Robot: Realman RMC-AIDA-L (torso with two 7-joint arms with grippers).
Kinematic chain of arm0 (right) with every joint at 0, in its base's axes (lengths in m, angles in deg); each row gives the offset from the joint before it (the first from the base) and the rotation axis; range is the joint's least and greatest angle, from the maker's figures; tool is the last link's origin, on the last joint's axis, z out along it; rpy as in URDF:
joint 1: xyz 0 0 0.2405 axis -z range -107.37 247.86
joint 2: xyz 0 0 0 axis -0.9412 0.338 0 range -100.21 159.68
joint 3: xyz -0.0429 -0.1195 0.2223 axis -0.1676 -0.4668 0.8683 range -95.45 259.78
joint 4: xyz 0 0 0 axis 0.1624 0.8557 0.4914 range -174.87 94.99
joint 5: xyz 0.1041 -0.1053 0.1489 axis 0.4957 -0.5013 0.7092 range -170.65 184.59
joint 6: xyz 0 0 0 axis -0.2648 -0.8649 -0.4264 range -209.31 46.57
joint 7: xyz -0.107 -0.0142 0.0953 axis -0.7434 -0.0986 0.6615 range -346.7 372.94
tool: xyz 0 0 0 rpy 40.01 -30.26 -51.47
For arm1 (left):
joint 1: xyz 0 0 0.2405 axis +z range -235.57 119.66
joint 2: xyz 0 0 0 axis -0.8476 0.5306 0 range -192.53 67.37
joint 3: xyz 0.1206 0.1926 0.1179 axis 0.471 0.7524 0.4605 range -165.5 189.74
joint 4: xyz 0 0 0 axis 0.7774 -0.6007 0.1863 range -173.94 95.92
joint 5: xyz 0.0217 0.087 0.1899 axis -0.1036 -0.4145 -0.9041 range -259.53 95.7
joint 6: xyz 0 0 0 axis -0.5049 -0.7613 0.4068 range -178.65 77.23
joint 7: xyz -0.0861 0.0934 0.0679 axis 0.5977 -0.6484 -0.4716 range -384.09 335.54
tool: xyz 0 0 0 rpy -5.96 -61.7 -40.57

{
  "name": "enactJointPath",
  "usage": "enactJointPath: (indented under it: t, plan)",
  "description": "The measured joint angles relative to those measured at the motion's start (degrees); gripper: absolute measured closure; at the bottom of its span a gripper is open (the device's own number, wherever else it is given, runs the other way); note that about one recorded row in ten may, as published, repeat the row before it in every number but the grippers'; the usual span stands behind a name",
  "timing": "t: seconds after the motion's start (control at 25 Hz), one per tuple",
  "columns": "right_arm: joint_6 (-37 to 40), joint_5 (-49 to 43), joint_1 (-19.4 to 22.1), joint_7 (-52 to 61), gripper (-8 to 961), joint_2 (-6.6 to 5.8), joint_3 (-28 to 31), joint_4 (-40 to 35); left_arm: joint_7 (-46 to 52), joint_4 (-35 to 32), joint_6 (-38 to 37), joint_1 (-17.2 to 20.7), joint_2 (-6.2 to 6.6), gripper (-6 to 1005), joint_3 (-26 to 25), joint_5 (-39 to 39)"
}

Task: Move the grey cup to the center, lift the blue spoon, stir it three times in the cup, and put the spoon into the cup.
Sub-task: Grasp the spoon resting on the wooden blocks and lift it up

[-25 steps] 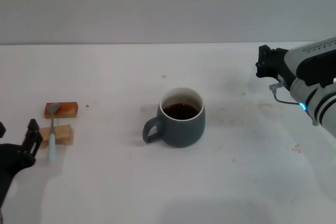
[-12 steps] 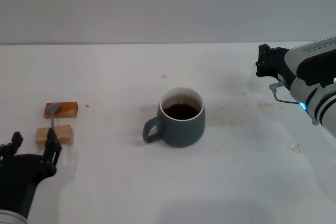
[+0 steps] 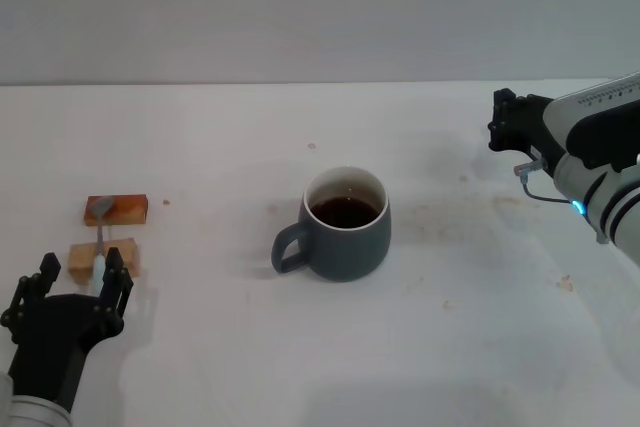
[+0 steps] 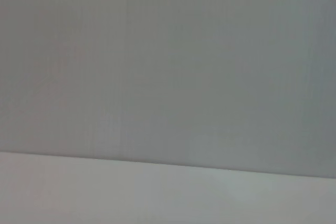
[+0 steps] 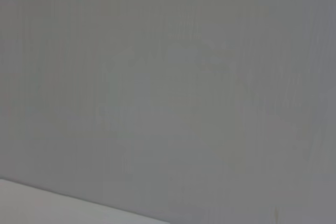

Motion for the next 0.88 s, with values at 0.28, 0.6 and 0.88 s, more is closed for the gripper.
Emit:
enactJointPath:
  t: [0.28,0.6,0.88]
  plan:
    - [-0.4,-0.9,0.5,0.0,937,0.00,0.2,0.4,0.2,-6.1,-5.1,-4.7,0.03,402,4.6,6.4]
    - [-0.5,-1.5,0.7,0.0,937,0.00,0.4,0.8,0.7,-10.0,-7.2,-7.4,-0.06,407,6.7,10.4]
    - [-1.0,-1.6,0.8,0.0,937,0.00,0.4,1.1,0.9,-12.7,-7.7,-9.7,-0.16,411,7.8,13.6]
